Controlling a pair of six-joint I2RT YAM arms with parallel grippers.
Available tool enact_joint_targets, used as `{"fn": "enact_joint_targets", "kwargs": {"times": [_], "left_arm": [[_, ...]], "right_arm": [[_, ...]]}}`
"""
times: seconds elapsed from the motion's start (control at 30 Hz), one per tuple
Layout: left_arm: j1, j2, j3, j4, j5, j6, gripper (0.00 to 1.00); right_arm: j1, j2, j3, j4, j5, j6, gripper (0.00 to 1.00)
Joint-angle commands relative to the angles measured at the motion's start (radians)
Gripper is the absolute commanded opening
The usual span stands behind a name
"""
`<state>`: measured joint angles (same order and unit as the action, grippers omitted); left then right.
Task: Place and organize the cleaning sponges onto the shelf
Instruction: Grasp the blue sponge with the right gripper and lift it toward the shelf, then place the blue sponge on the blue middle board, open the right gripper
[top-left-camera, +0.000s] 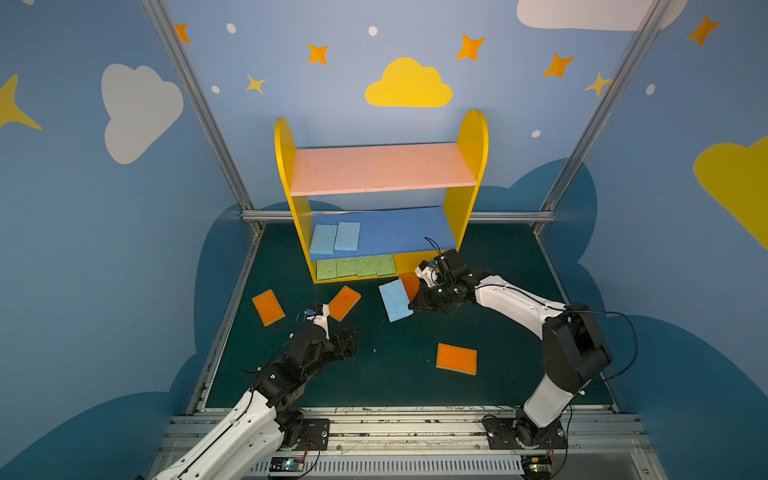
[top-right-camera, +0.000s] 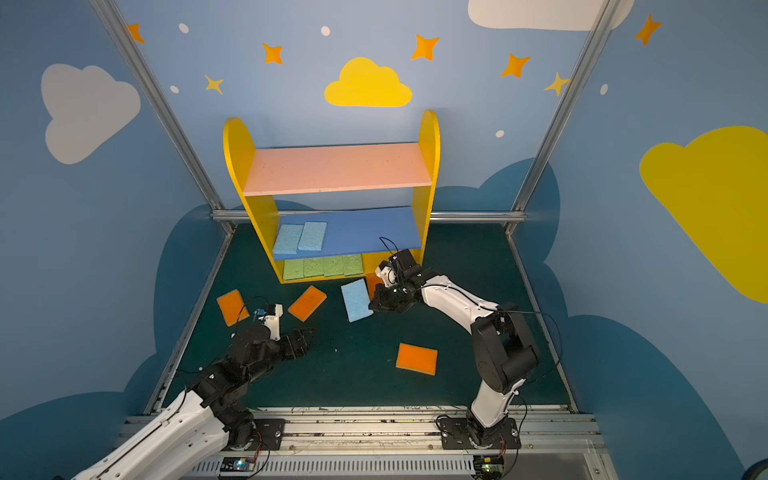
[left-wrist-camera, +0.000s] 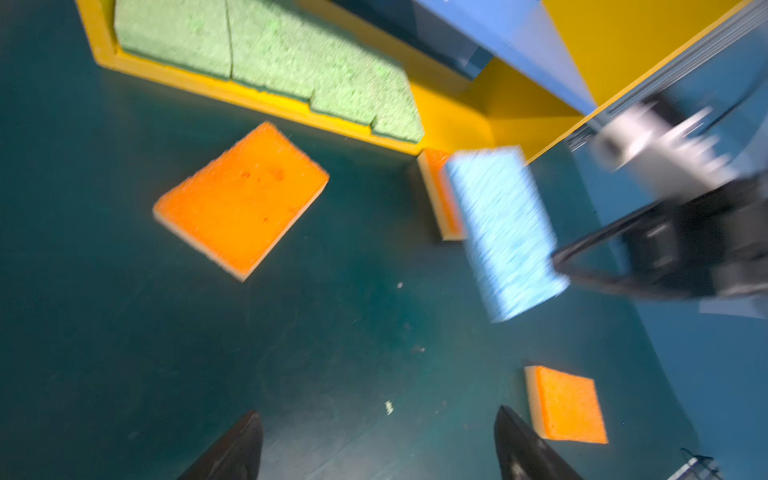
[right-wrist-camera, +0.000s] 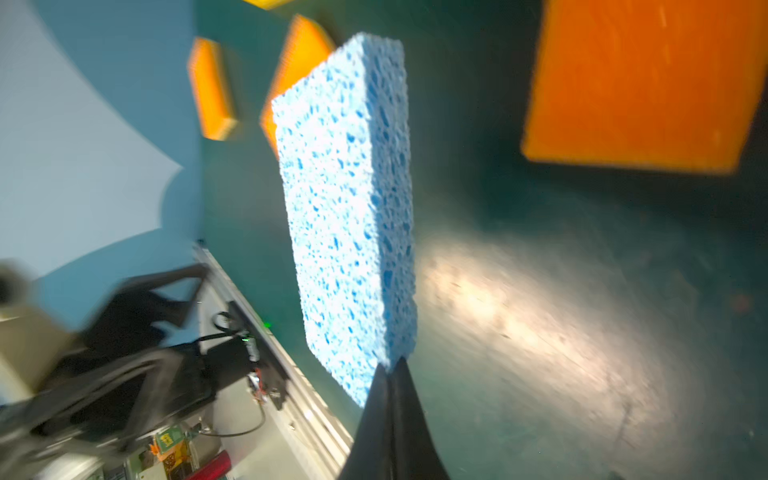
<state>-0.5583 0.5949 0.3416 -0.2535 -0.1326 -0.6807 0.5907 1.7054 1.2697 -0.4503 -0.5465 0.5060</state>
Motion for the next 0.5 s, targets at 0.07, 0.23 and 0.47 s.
{"fn": "enact_joint_targets", "kwargs": {"times": [0.07,0.23,0.47], "left_arm": [[0.015,-0.052,-0.033,-0.052,-0.022,-0.005,0.87],[0.024,-0.067,-0.059,-0.04,-0.015,-0.013,0.88],[0.039,-0.043,-0.085,-0.007,-0.022,-0.005,0.89]], "right_arm": [[-0.022,0.006,0.155,-0.055,-0.056,0.007,0.0],[-0.066,0.121,0.33,-0.038,-0.115,0.054,0.0],[-0.091,0.317,0.563,-0.021,-0.107,0.106,0.0]]}}
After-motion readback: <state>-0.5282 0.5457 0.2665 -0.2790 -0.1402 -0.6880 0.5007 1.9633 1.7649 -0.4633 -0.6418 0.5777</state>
